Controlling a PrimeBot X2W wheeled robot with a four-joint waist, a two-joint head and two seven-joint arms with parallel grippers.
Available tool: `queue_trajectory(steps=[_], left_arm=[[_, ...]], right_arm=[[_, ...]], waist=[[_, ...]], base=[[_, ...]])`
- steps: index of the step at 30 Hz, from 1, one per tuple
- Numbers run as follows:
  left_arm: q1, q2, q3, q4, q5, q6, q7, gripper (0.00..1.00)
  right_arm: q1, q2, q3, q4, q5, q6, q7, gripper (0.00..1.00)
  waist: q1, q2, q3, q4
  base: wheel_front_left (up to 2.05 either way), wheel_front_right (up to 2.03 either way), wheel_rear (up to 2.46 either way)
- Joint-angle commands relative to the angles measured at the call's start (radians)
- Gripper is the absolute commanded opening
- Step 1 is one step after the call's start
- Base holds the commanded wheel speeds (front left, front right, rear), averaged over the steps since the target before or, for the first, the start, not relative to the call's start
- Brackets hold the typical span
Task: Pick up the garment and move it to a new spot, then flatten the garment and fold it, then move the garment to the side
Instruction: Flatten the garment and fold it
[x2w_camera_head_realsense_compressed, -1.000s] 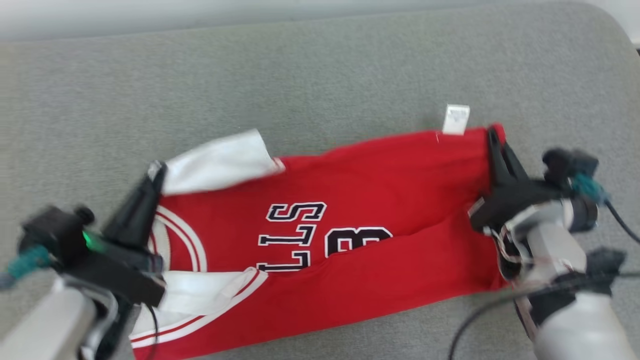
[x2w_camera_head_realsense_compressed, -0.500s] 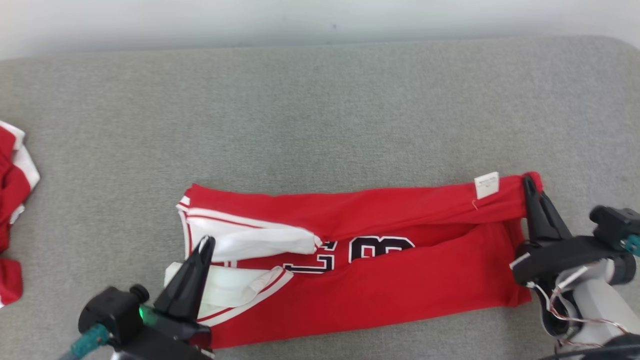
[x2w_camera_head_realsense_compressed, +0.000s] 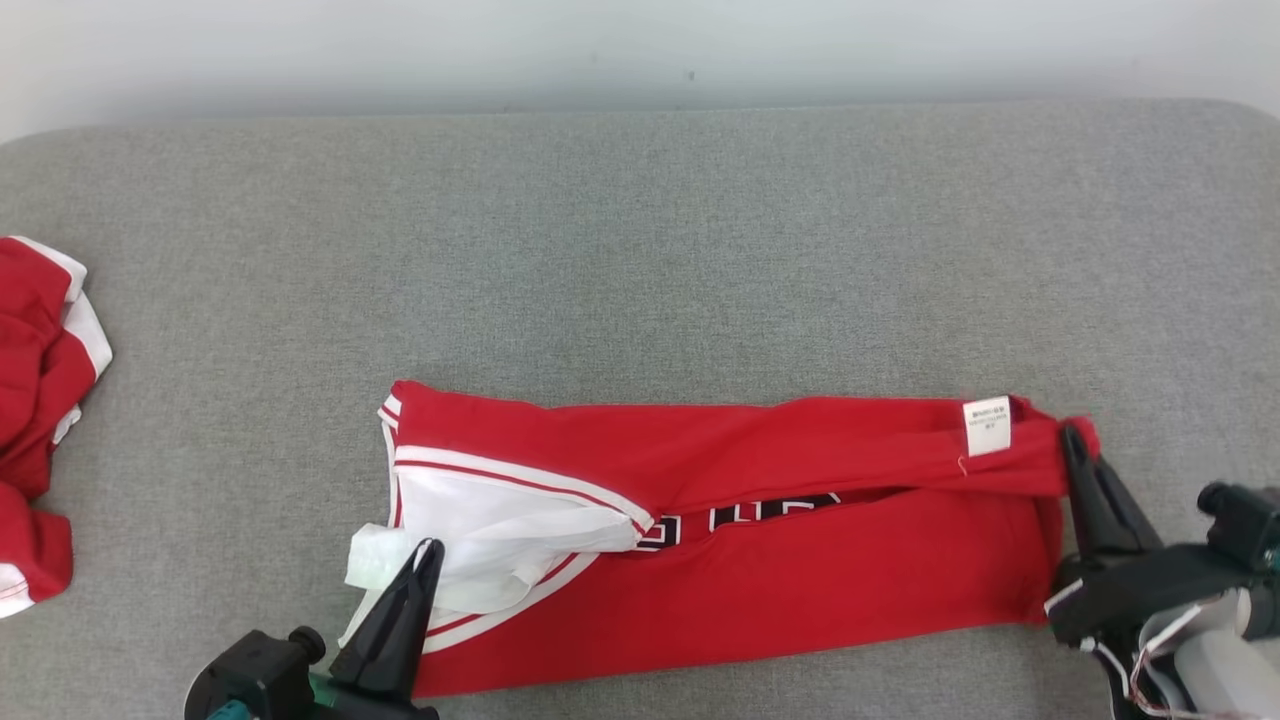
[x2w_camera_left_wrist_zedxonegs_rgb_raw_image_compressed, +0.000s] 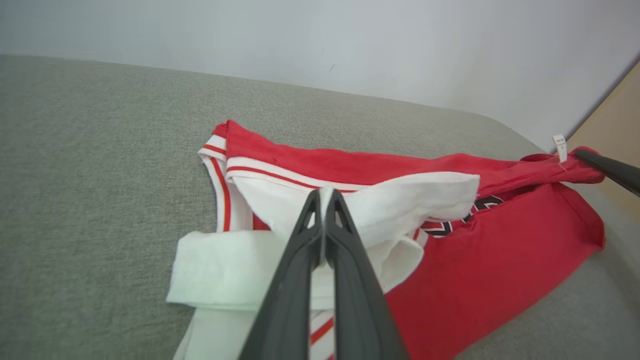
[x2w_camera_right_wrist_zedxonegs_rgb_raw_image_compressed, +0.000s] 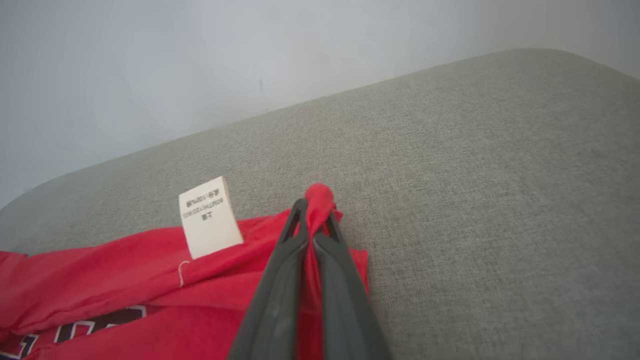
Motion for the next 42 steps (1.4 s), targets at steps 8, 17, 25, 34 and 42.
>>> queue_trajectory(steps=[8,17,25,34,42], left_arm=[[0.041,-0.049,0.074,0.054,0.090,-0.018,-0.006,1.00],[0.090,-0.101,0.150,0.018,0.133,-0.036,-0.006,1.00],[0.117,-0.141,0.239,-0.021,0.179,-0.023,-0.006,1.00],[0.135,-0.181,0.296,-0.031,0.213,-0.046,-0.006,1.00],[0.141,-0.201,0.322,-0.038,0.224,-0.059,-0.006,1.00]], right_arm=[[0.050,0.005,-0.014,-0.023,-0.004,-0.001,-0.001,1.00],[0.081,0.003,-0.061,-0.028,-0.045,-0.001,-0.001,1.00],[0.041,0.053,-0.118,0.083,-0.108,-0.001,0.014,1.00],[-0.002,0.125,-0.189,0.222,-0.179,-0.001,0.088,1.00],[0.019,0.150,-0.182,0.239,-0.161,-0.001,0.147,1.00]], waist=[[0.0001,0.0001,-0.021,-0.011],[0.0001,0.0001,-0.054,0.003],[0.0001,0.0001,-0.079,0.014],[0.0001,0.0001,-0.085,0.038],[0.0001,0.0001,-0.079,0.049]], base=[[0.00,0.00,0.00],[0.00,0.00,0.00],[0.00,0.00,0.00],[0.00,0.00,0.00],[0.00,0.00,0.00]])
